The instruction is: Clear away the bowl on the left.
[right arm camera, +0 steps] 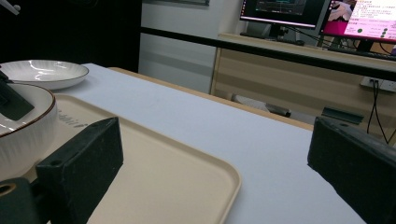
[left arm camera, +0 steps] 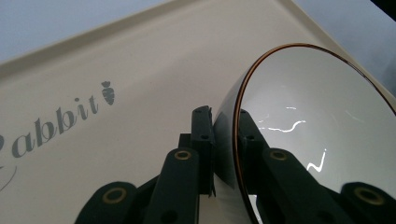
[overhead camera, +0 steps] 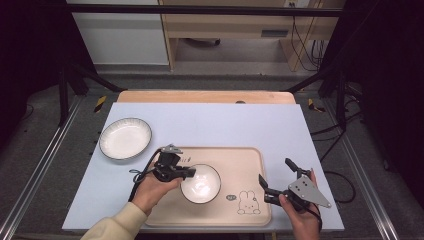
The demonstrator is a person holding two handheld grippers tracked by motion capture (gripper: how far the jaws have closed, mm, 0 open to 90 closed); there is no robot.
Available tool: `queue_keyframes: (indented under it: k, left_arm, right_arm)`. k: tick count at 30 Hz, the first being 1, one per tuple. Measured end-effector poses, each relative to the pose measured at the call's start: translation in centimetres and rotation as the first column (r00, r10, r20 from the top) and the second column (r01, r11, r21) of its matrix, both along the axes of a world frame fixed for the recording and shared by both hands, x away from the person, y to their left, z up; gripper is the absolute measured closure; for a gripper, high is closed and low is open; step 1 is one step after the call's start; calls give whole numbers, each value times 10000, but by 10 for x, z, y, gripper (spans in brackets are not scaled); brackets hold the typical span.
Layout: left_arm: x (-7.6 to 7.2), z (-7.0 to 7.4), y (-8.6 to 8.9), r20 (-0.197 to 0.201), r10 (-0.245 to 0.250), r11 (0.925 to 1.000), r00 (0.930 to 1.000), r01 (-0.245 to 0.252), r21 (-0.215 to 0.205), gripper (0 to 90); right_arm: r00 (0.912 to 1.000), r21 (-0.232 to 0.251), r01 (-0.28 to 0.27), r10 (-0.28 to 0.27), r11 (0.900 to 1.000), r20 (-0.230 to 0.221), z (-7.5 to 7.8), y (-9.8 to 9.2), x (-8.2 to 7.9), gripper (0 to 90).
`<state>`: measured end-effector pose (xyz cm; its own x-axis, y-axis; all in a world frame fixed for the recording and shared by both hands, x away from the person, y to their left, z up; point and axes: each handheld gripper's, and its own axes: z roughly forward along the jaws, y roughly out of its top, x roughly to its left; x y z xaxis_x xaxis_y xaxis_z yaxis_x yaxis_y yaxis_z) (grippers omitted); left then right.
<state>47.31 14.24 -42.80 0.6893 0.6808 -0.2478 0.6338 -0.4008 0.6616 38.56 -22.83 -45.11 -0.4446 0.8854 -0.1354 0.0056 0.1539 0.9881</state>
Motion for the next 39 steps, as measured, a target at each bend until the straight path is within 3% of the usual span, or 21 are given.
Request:
queue_keyframes:
  k: [8,39]
  left_arm:
    - [1,-5,0,-262,102,9999,9996,-103,-31,811]
    - [7,-15,-2,-514,243,9997,9984,-243,-10,812]
  right_arm:
    - [10000,-23,-8,8,10000,-5,0,0,0,35]
    - [10000,-57,-55,55,10000,-53,0,1,0,35]
